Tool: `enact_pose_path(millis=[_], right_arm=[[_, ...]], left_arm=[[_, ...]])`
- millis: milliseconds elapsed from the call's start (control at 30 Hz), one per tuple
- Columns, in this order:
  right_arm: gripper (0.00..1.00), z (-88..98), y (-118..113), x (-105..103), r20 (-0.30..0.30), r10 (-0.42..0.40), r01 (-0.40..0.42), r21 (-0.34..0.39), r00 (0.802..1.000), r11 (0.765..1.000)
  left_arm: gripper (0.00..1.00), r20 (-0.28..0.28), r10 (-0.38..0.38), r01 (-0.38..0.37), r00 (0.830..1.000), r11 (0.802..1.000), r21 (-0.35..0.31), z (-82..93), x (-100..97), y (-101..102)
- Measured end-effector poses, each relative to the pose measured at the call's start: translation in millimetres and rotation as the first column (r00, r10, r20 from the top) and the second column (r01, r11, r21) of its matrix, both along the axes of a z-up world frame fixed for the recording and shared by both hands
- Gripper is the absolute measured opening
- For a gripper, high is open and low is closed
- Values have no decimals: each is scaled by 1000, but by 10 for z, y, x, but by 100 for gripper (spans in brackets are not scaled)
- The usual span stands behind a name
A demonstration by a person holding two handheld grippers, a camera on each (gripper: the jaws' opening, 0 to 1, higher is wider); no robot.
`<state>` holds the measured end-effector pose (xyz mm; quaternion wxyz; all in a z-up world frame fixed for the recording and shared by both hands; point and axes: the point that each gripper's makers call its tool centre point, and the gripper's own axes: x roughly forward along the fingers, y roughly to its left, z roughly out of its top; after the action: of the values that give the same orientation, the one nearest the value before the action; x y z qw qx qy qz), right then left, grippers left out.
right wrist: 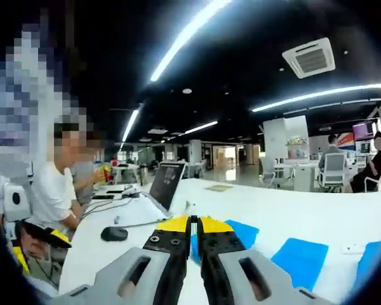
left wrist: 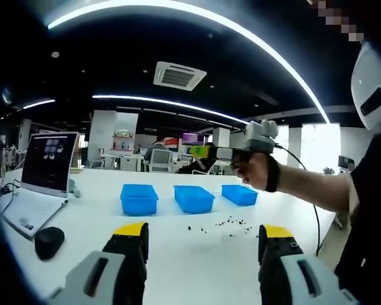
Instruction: Pick up the resistors one by one and place each resistor into its matching bin, sorting the parts by color and model until every resistor is separated into the correct bin for its type
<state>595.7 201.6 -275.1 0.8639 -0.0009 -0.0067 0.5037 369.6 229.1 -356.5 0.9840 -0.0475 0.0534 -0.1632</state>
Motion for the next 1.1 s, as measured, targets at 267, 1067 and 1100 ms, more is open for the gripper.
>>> enact_pose_path(millis=[267,1067,1100], right_arm=[[7,-108,527,559,-16,-37,36,-63,999,997],[39,-282,664,699,50,-54,62,-164,997,984],[39,-273,635,678,51,-53,60,-162,997,985]], left_arm=[[71,-1,25,-25,1000,1000,0,0,-28,70],[71,-1,38,-38,999,999,5,9,-58,70],[71,0,36,-36,999,999,5,13,-59,66]])
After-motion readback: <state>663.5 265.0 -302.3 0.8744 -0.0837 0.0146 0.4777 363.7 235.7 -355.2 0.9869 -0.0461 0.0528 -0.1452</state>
